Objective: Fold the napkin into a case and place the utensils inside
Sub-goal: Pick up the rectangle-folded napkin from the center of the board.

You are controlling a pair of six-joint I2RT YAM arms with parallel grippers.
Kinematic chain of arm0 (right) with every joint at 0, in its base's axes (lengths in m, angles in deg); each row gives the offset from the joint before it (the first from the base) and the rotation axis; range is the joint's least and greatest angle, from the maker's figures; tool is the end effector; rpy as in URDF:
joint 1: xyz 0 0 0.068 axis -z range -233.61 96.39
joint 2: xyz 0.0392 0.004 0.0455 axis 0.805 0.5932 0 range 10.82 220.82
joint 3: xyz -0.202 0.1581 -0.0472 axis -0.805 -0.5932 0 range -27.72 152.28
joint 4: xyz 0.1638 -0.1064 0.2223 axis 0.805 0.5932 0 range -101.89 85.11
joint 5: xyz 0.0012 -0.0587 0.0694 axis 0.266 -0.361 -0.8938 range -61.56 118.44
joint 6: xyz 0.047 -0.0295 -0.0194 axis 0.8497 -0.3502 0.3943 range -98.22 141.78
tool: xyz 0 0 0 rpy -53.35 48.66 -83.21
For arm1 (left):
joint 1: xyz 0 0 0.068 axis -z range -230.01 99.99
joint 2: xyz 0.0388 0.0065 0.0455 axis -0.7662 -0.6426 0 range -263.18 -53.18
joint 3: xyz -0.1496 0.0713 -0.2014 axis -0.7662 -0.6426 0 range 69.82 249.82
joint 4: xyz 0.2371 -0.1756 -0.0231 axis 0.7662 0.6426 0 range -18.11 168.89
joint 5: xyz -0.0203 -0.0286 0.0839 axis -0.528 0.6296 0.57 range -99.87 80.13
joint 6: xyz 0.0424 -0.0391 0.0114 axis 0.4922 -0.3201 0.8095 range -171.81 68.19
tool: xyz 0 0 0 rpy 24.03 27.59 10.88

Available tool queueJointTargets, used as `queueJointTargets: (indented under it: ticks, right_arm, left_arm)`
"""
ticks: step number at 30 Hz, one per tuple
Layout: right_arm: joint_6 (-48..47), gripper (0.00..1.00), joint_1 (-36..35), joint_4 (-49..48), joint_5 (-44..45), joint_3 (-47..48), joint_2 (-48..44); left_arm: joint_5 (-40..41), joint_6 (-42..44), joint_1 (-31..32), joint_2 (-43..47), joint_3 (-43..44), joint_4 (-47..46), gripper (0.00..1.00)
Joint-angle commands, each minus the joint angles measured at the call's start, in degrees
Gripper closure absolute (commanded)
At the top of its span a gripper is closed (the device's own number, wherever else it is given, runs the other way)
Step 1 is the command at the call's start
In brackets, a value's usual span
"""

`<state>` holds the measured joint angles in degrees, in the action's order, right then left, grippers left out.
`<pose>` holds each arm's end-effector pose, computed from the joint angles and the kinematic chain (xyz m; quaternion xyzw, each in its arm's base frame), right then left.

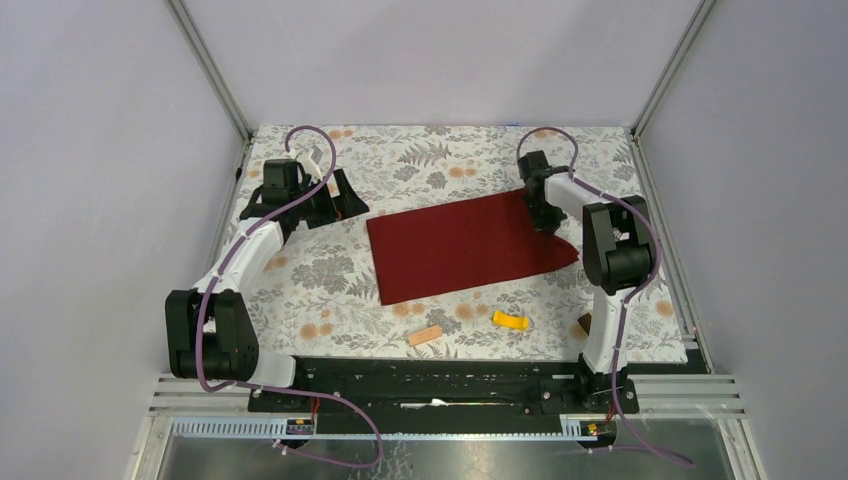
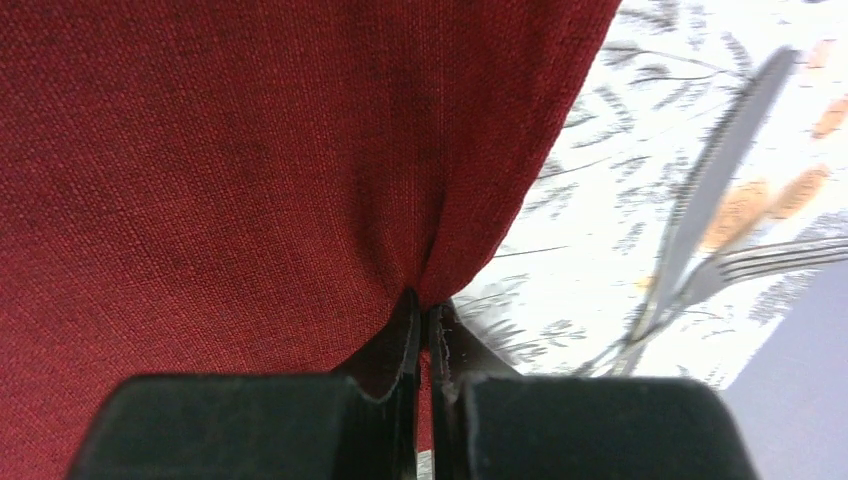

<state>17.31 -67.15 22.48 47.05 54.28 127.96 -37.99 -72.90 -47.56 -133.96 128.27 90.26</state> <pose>0.4306 0.0897 0.1172 -0.1236 0.9637 -0.1447 0.1875 0.3463 -0.0349 0.2376 -0.0427 0.8864 -0.2987 0.3510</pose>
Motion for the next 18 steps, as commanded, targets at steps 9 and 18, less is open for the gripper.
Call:
queueJointTargets:
  ticks: [9, 18]
  right_arm:
    - [-3.7, 1.00, -3.1, -1.1, 8.3, 0.9, -8.6]
    - [-0.9, 1.00, -19.5, -0.1, -2.2, 3.1, -8.6]
  left_arm:
    - [-0.7, -0.5, 0.3, 2.6, -0.7, -2.8, 0.01]
    - [2.2, 0.7, 0.3, 3.8, -0.4, -1.7, 0.01]
